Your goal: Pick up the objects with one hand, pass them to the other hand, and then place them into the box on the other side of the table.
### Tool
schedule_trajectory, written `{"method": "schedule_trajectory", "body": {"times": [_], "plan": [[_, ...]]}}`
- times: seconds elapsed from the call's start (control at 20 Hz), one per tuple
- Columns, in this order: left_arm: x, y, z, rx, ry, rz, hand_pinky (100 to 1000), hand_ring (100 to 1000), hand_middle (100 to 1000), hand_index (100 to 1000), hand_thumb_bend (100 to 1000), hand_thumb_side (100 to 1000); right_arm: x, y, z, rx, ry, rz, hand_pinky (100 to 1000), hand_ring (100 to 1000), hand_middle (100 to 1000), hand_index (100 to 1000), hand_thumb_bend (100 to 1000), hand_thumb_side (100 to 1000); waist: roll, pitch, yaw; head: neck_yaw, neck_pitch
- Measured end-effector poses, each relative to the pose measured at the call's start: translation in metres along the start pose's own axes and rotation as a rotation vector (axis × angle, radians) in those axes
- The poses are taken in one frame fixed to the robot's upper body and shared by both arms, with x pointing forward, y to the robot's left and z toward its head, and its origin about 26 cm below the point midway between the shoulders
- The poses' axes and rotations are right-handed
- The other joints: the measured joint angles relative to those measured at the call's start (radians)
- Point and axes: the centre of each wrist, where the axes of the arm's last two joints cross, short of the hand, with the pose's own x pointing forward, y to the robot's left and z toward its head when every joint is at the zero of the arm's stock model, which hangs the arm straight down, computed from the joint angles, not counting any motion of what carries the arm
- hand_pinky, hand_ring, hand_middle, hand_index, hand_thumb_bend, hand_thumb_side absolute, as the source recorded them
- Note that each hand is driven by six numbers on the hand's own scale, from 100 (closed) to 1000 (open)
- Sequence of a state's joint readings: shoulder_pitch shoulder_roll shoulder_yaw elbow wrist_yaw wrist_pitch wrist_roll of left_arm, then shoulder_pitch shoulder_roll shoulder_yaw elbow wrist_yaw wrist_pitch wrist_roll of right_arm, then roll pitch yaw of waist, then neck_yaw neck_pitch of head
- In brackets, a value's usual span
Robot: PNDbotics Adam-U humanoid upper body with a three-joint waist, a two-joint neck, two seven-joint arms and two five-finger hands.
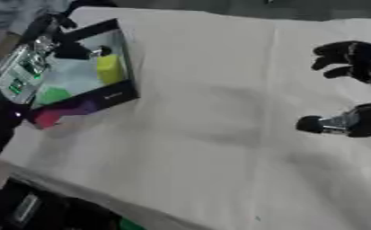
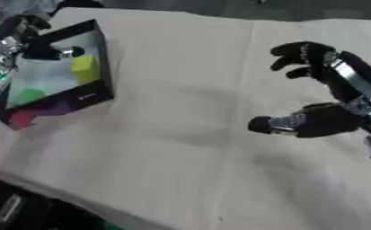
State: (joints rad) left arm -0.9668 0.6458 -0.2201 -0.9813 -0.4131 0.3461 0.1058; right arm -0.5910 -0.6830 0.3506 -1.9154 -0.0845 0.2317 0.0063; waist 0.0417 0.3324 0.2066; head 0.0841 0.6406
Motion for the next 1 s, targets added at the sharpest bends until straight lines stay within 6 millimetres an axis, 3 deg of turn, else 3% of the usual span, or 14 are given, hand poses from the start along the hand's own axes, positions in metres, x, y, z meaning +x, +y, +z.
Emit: {"method": "schedule_trajectory", "body": {"times": [0.5,1.0], "plan": [[0.018,0.012,0.012,0.099,-0.05,0.129,761,745,794,749,864,463,0.005,-0.021,0.016,-0.05,0.09,0.038,797,868,696,808,833,232,0.0,-0.008,-0.033,-0.177,0.009],[0.02,0.021,0.023,0.129,-0.074,0.188,753,740,790,743,864,460,-0.005,-0.033,0.032,-0.072,0.188,0.097,801,882,734,817,833,232,0.0,-0.026,-0.069,-0.249,0.009]]}}
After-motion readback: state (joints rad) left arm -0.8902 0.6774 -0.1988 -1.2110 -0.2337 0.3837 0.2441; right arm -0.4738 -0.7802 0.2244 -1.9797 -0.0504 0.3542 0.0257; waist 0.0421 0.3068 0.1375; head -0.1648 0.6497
